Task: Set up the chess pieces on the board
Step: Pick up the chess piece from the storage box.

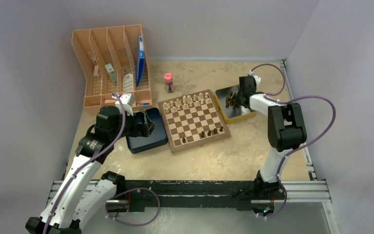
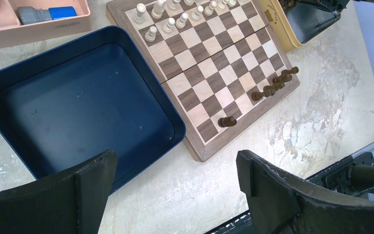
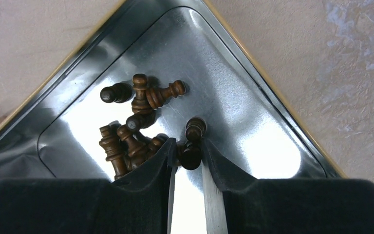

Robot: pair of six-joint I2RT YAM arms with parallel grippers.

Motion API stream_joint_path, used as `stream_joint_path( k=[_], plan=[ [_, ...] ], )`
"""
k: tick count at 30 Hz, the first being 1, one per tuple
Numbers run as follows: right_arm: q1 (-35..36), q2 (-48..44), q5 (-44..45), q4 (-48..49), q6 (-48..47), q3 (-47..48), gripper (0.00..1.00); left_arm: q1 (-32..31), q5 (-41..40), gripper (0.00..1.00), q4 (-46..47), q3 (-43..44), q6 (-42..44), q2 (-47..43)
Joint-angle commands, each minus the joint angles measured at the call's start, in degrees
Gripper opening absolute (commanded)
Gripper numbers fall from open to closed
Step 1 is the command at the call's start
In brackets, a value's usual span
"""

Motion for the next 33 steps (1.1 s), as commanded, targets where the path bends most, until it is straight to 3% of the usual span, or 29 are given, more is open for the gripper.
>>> stream_joint_path(
  k=[1, 11, 33],
  plan=[
    [0.1, -0.5, -0.3, 0.4, 0.2, 1.0, 0.26, 0.3, 0.1, 0.93, 2.3, 0.1, 0.0, 0.0],
    [0.6, -2.6, 3.5, -0.2, -0.5, 2.0, 0.2, 0.4, -0.5, 0.93, 2.2, 0.1, -0.2, -0.5],
    [9.4, -11.1, 8.8, -10.2, -0.1, 7.4, 0.21, 0.3, -1.2, 0.93, 2.1, 0.2, -0.2, -0.5]
  ],
)
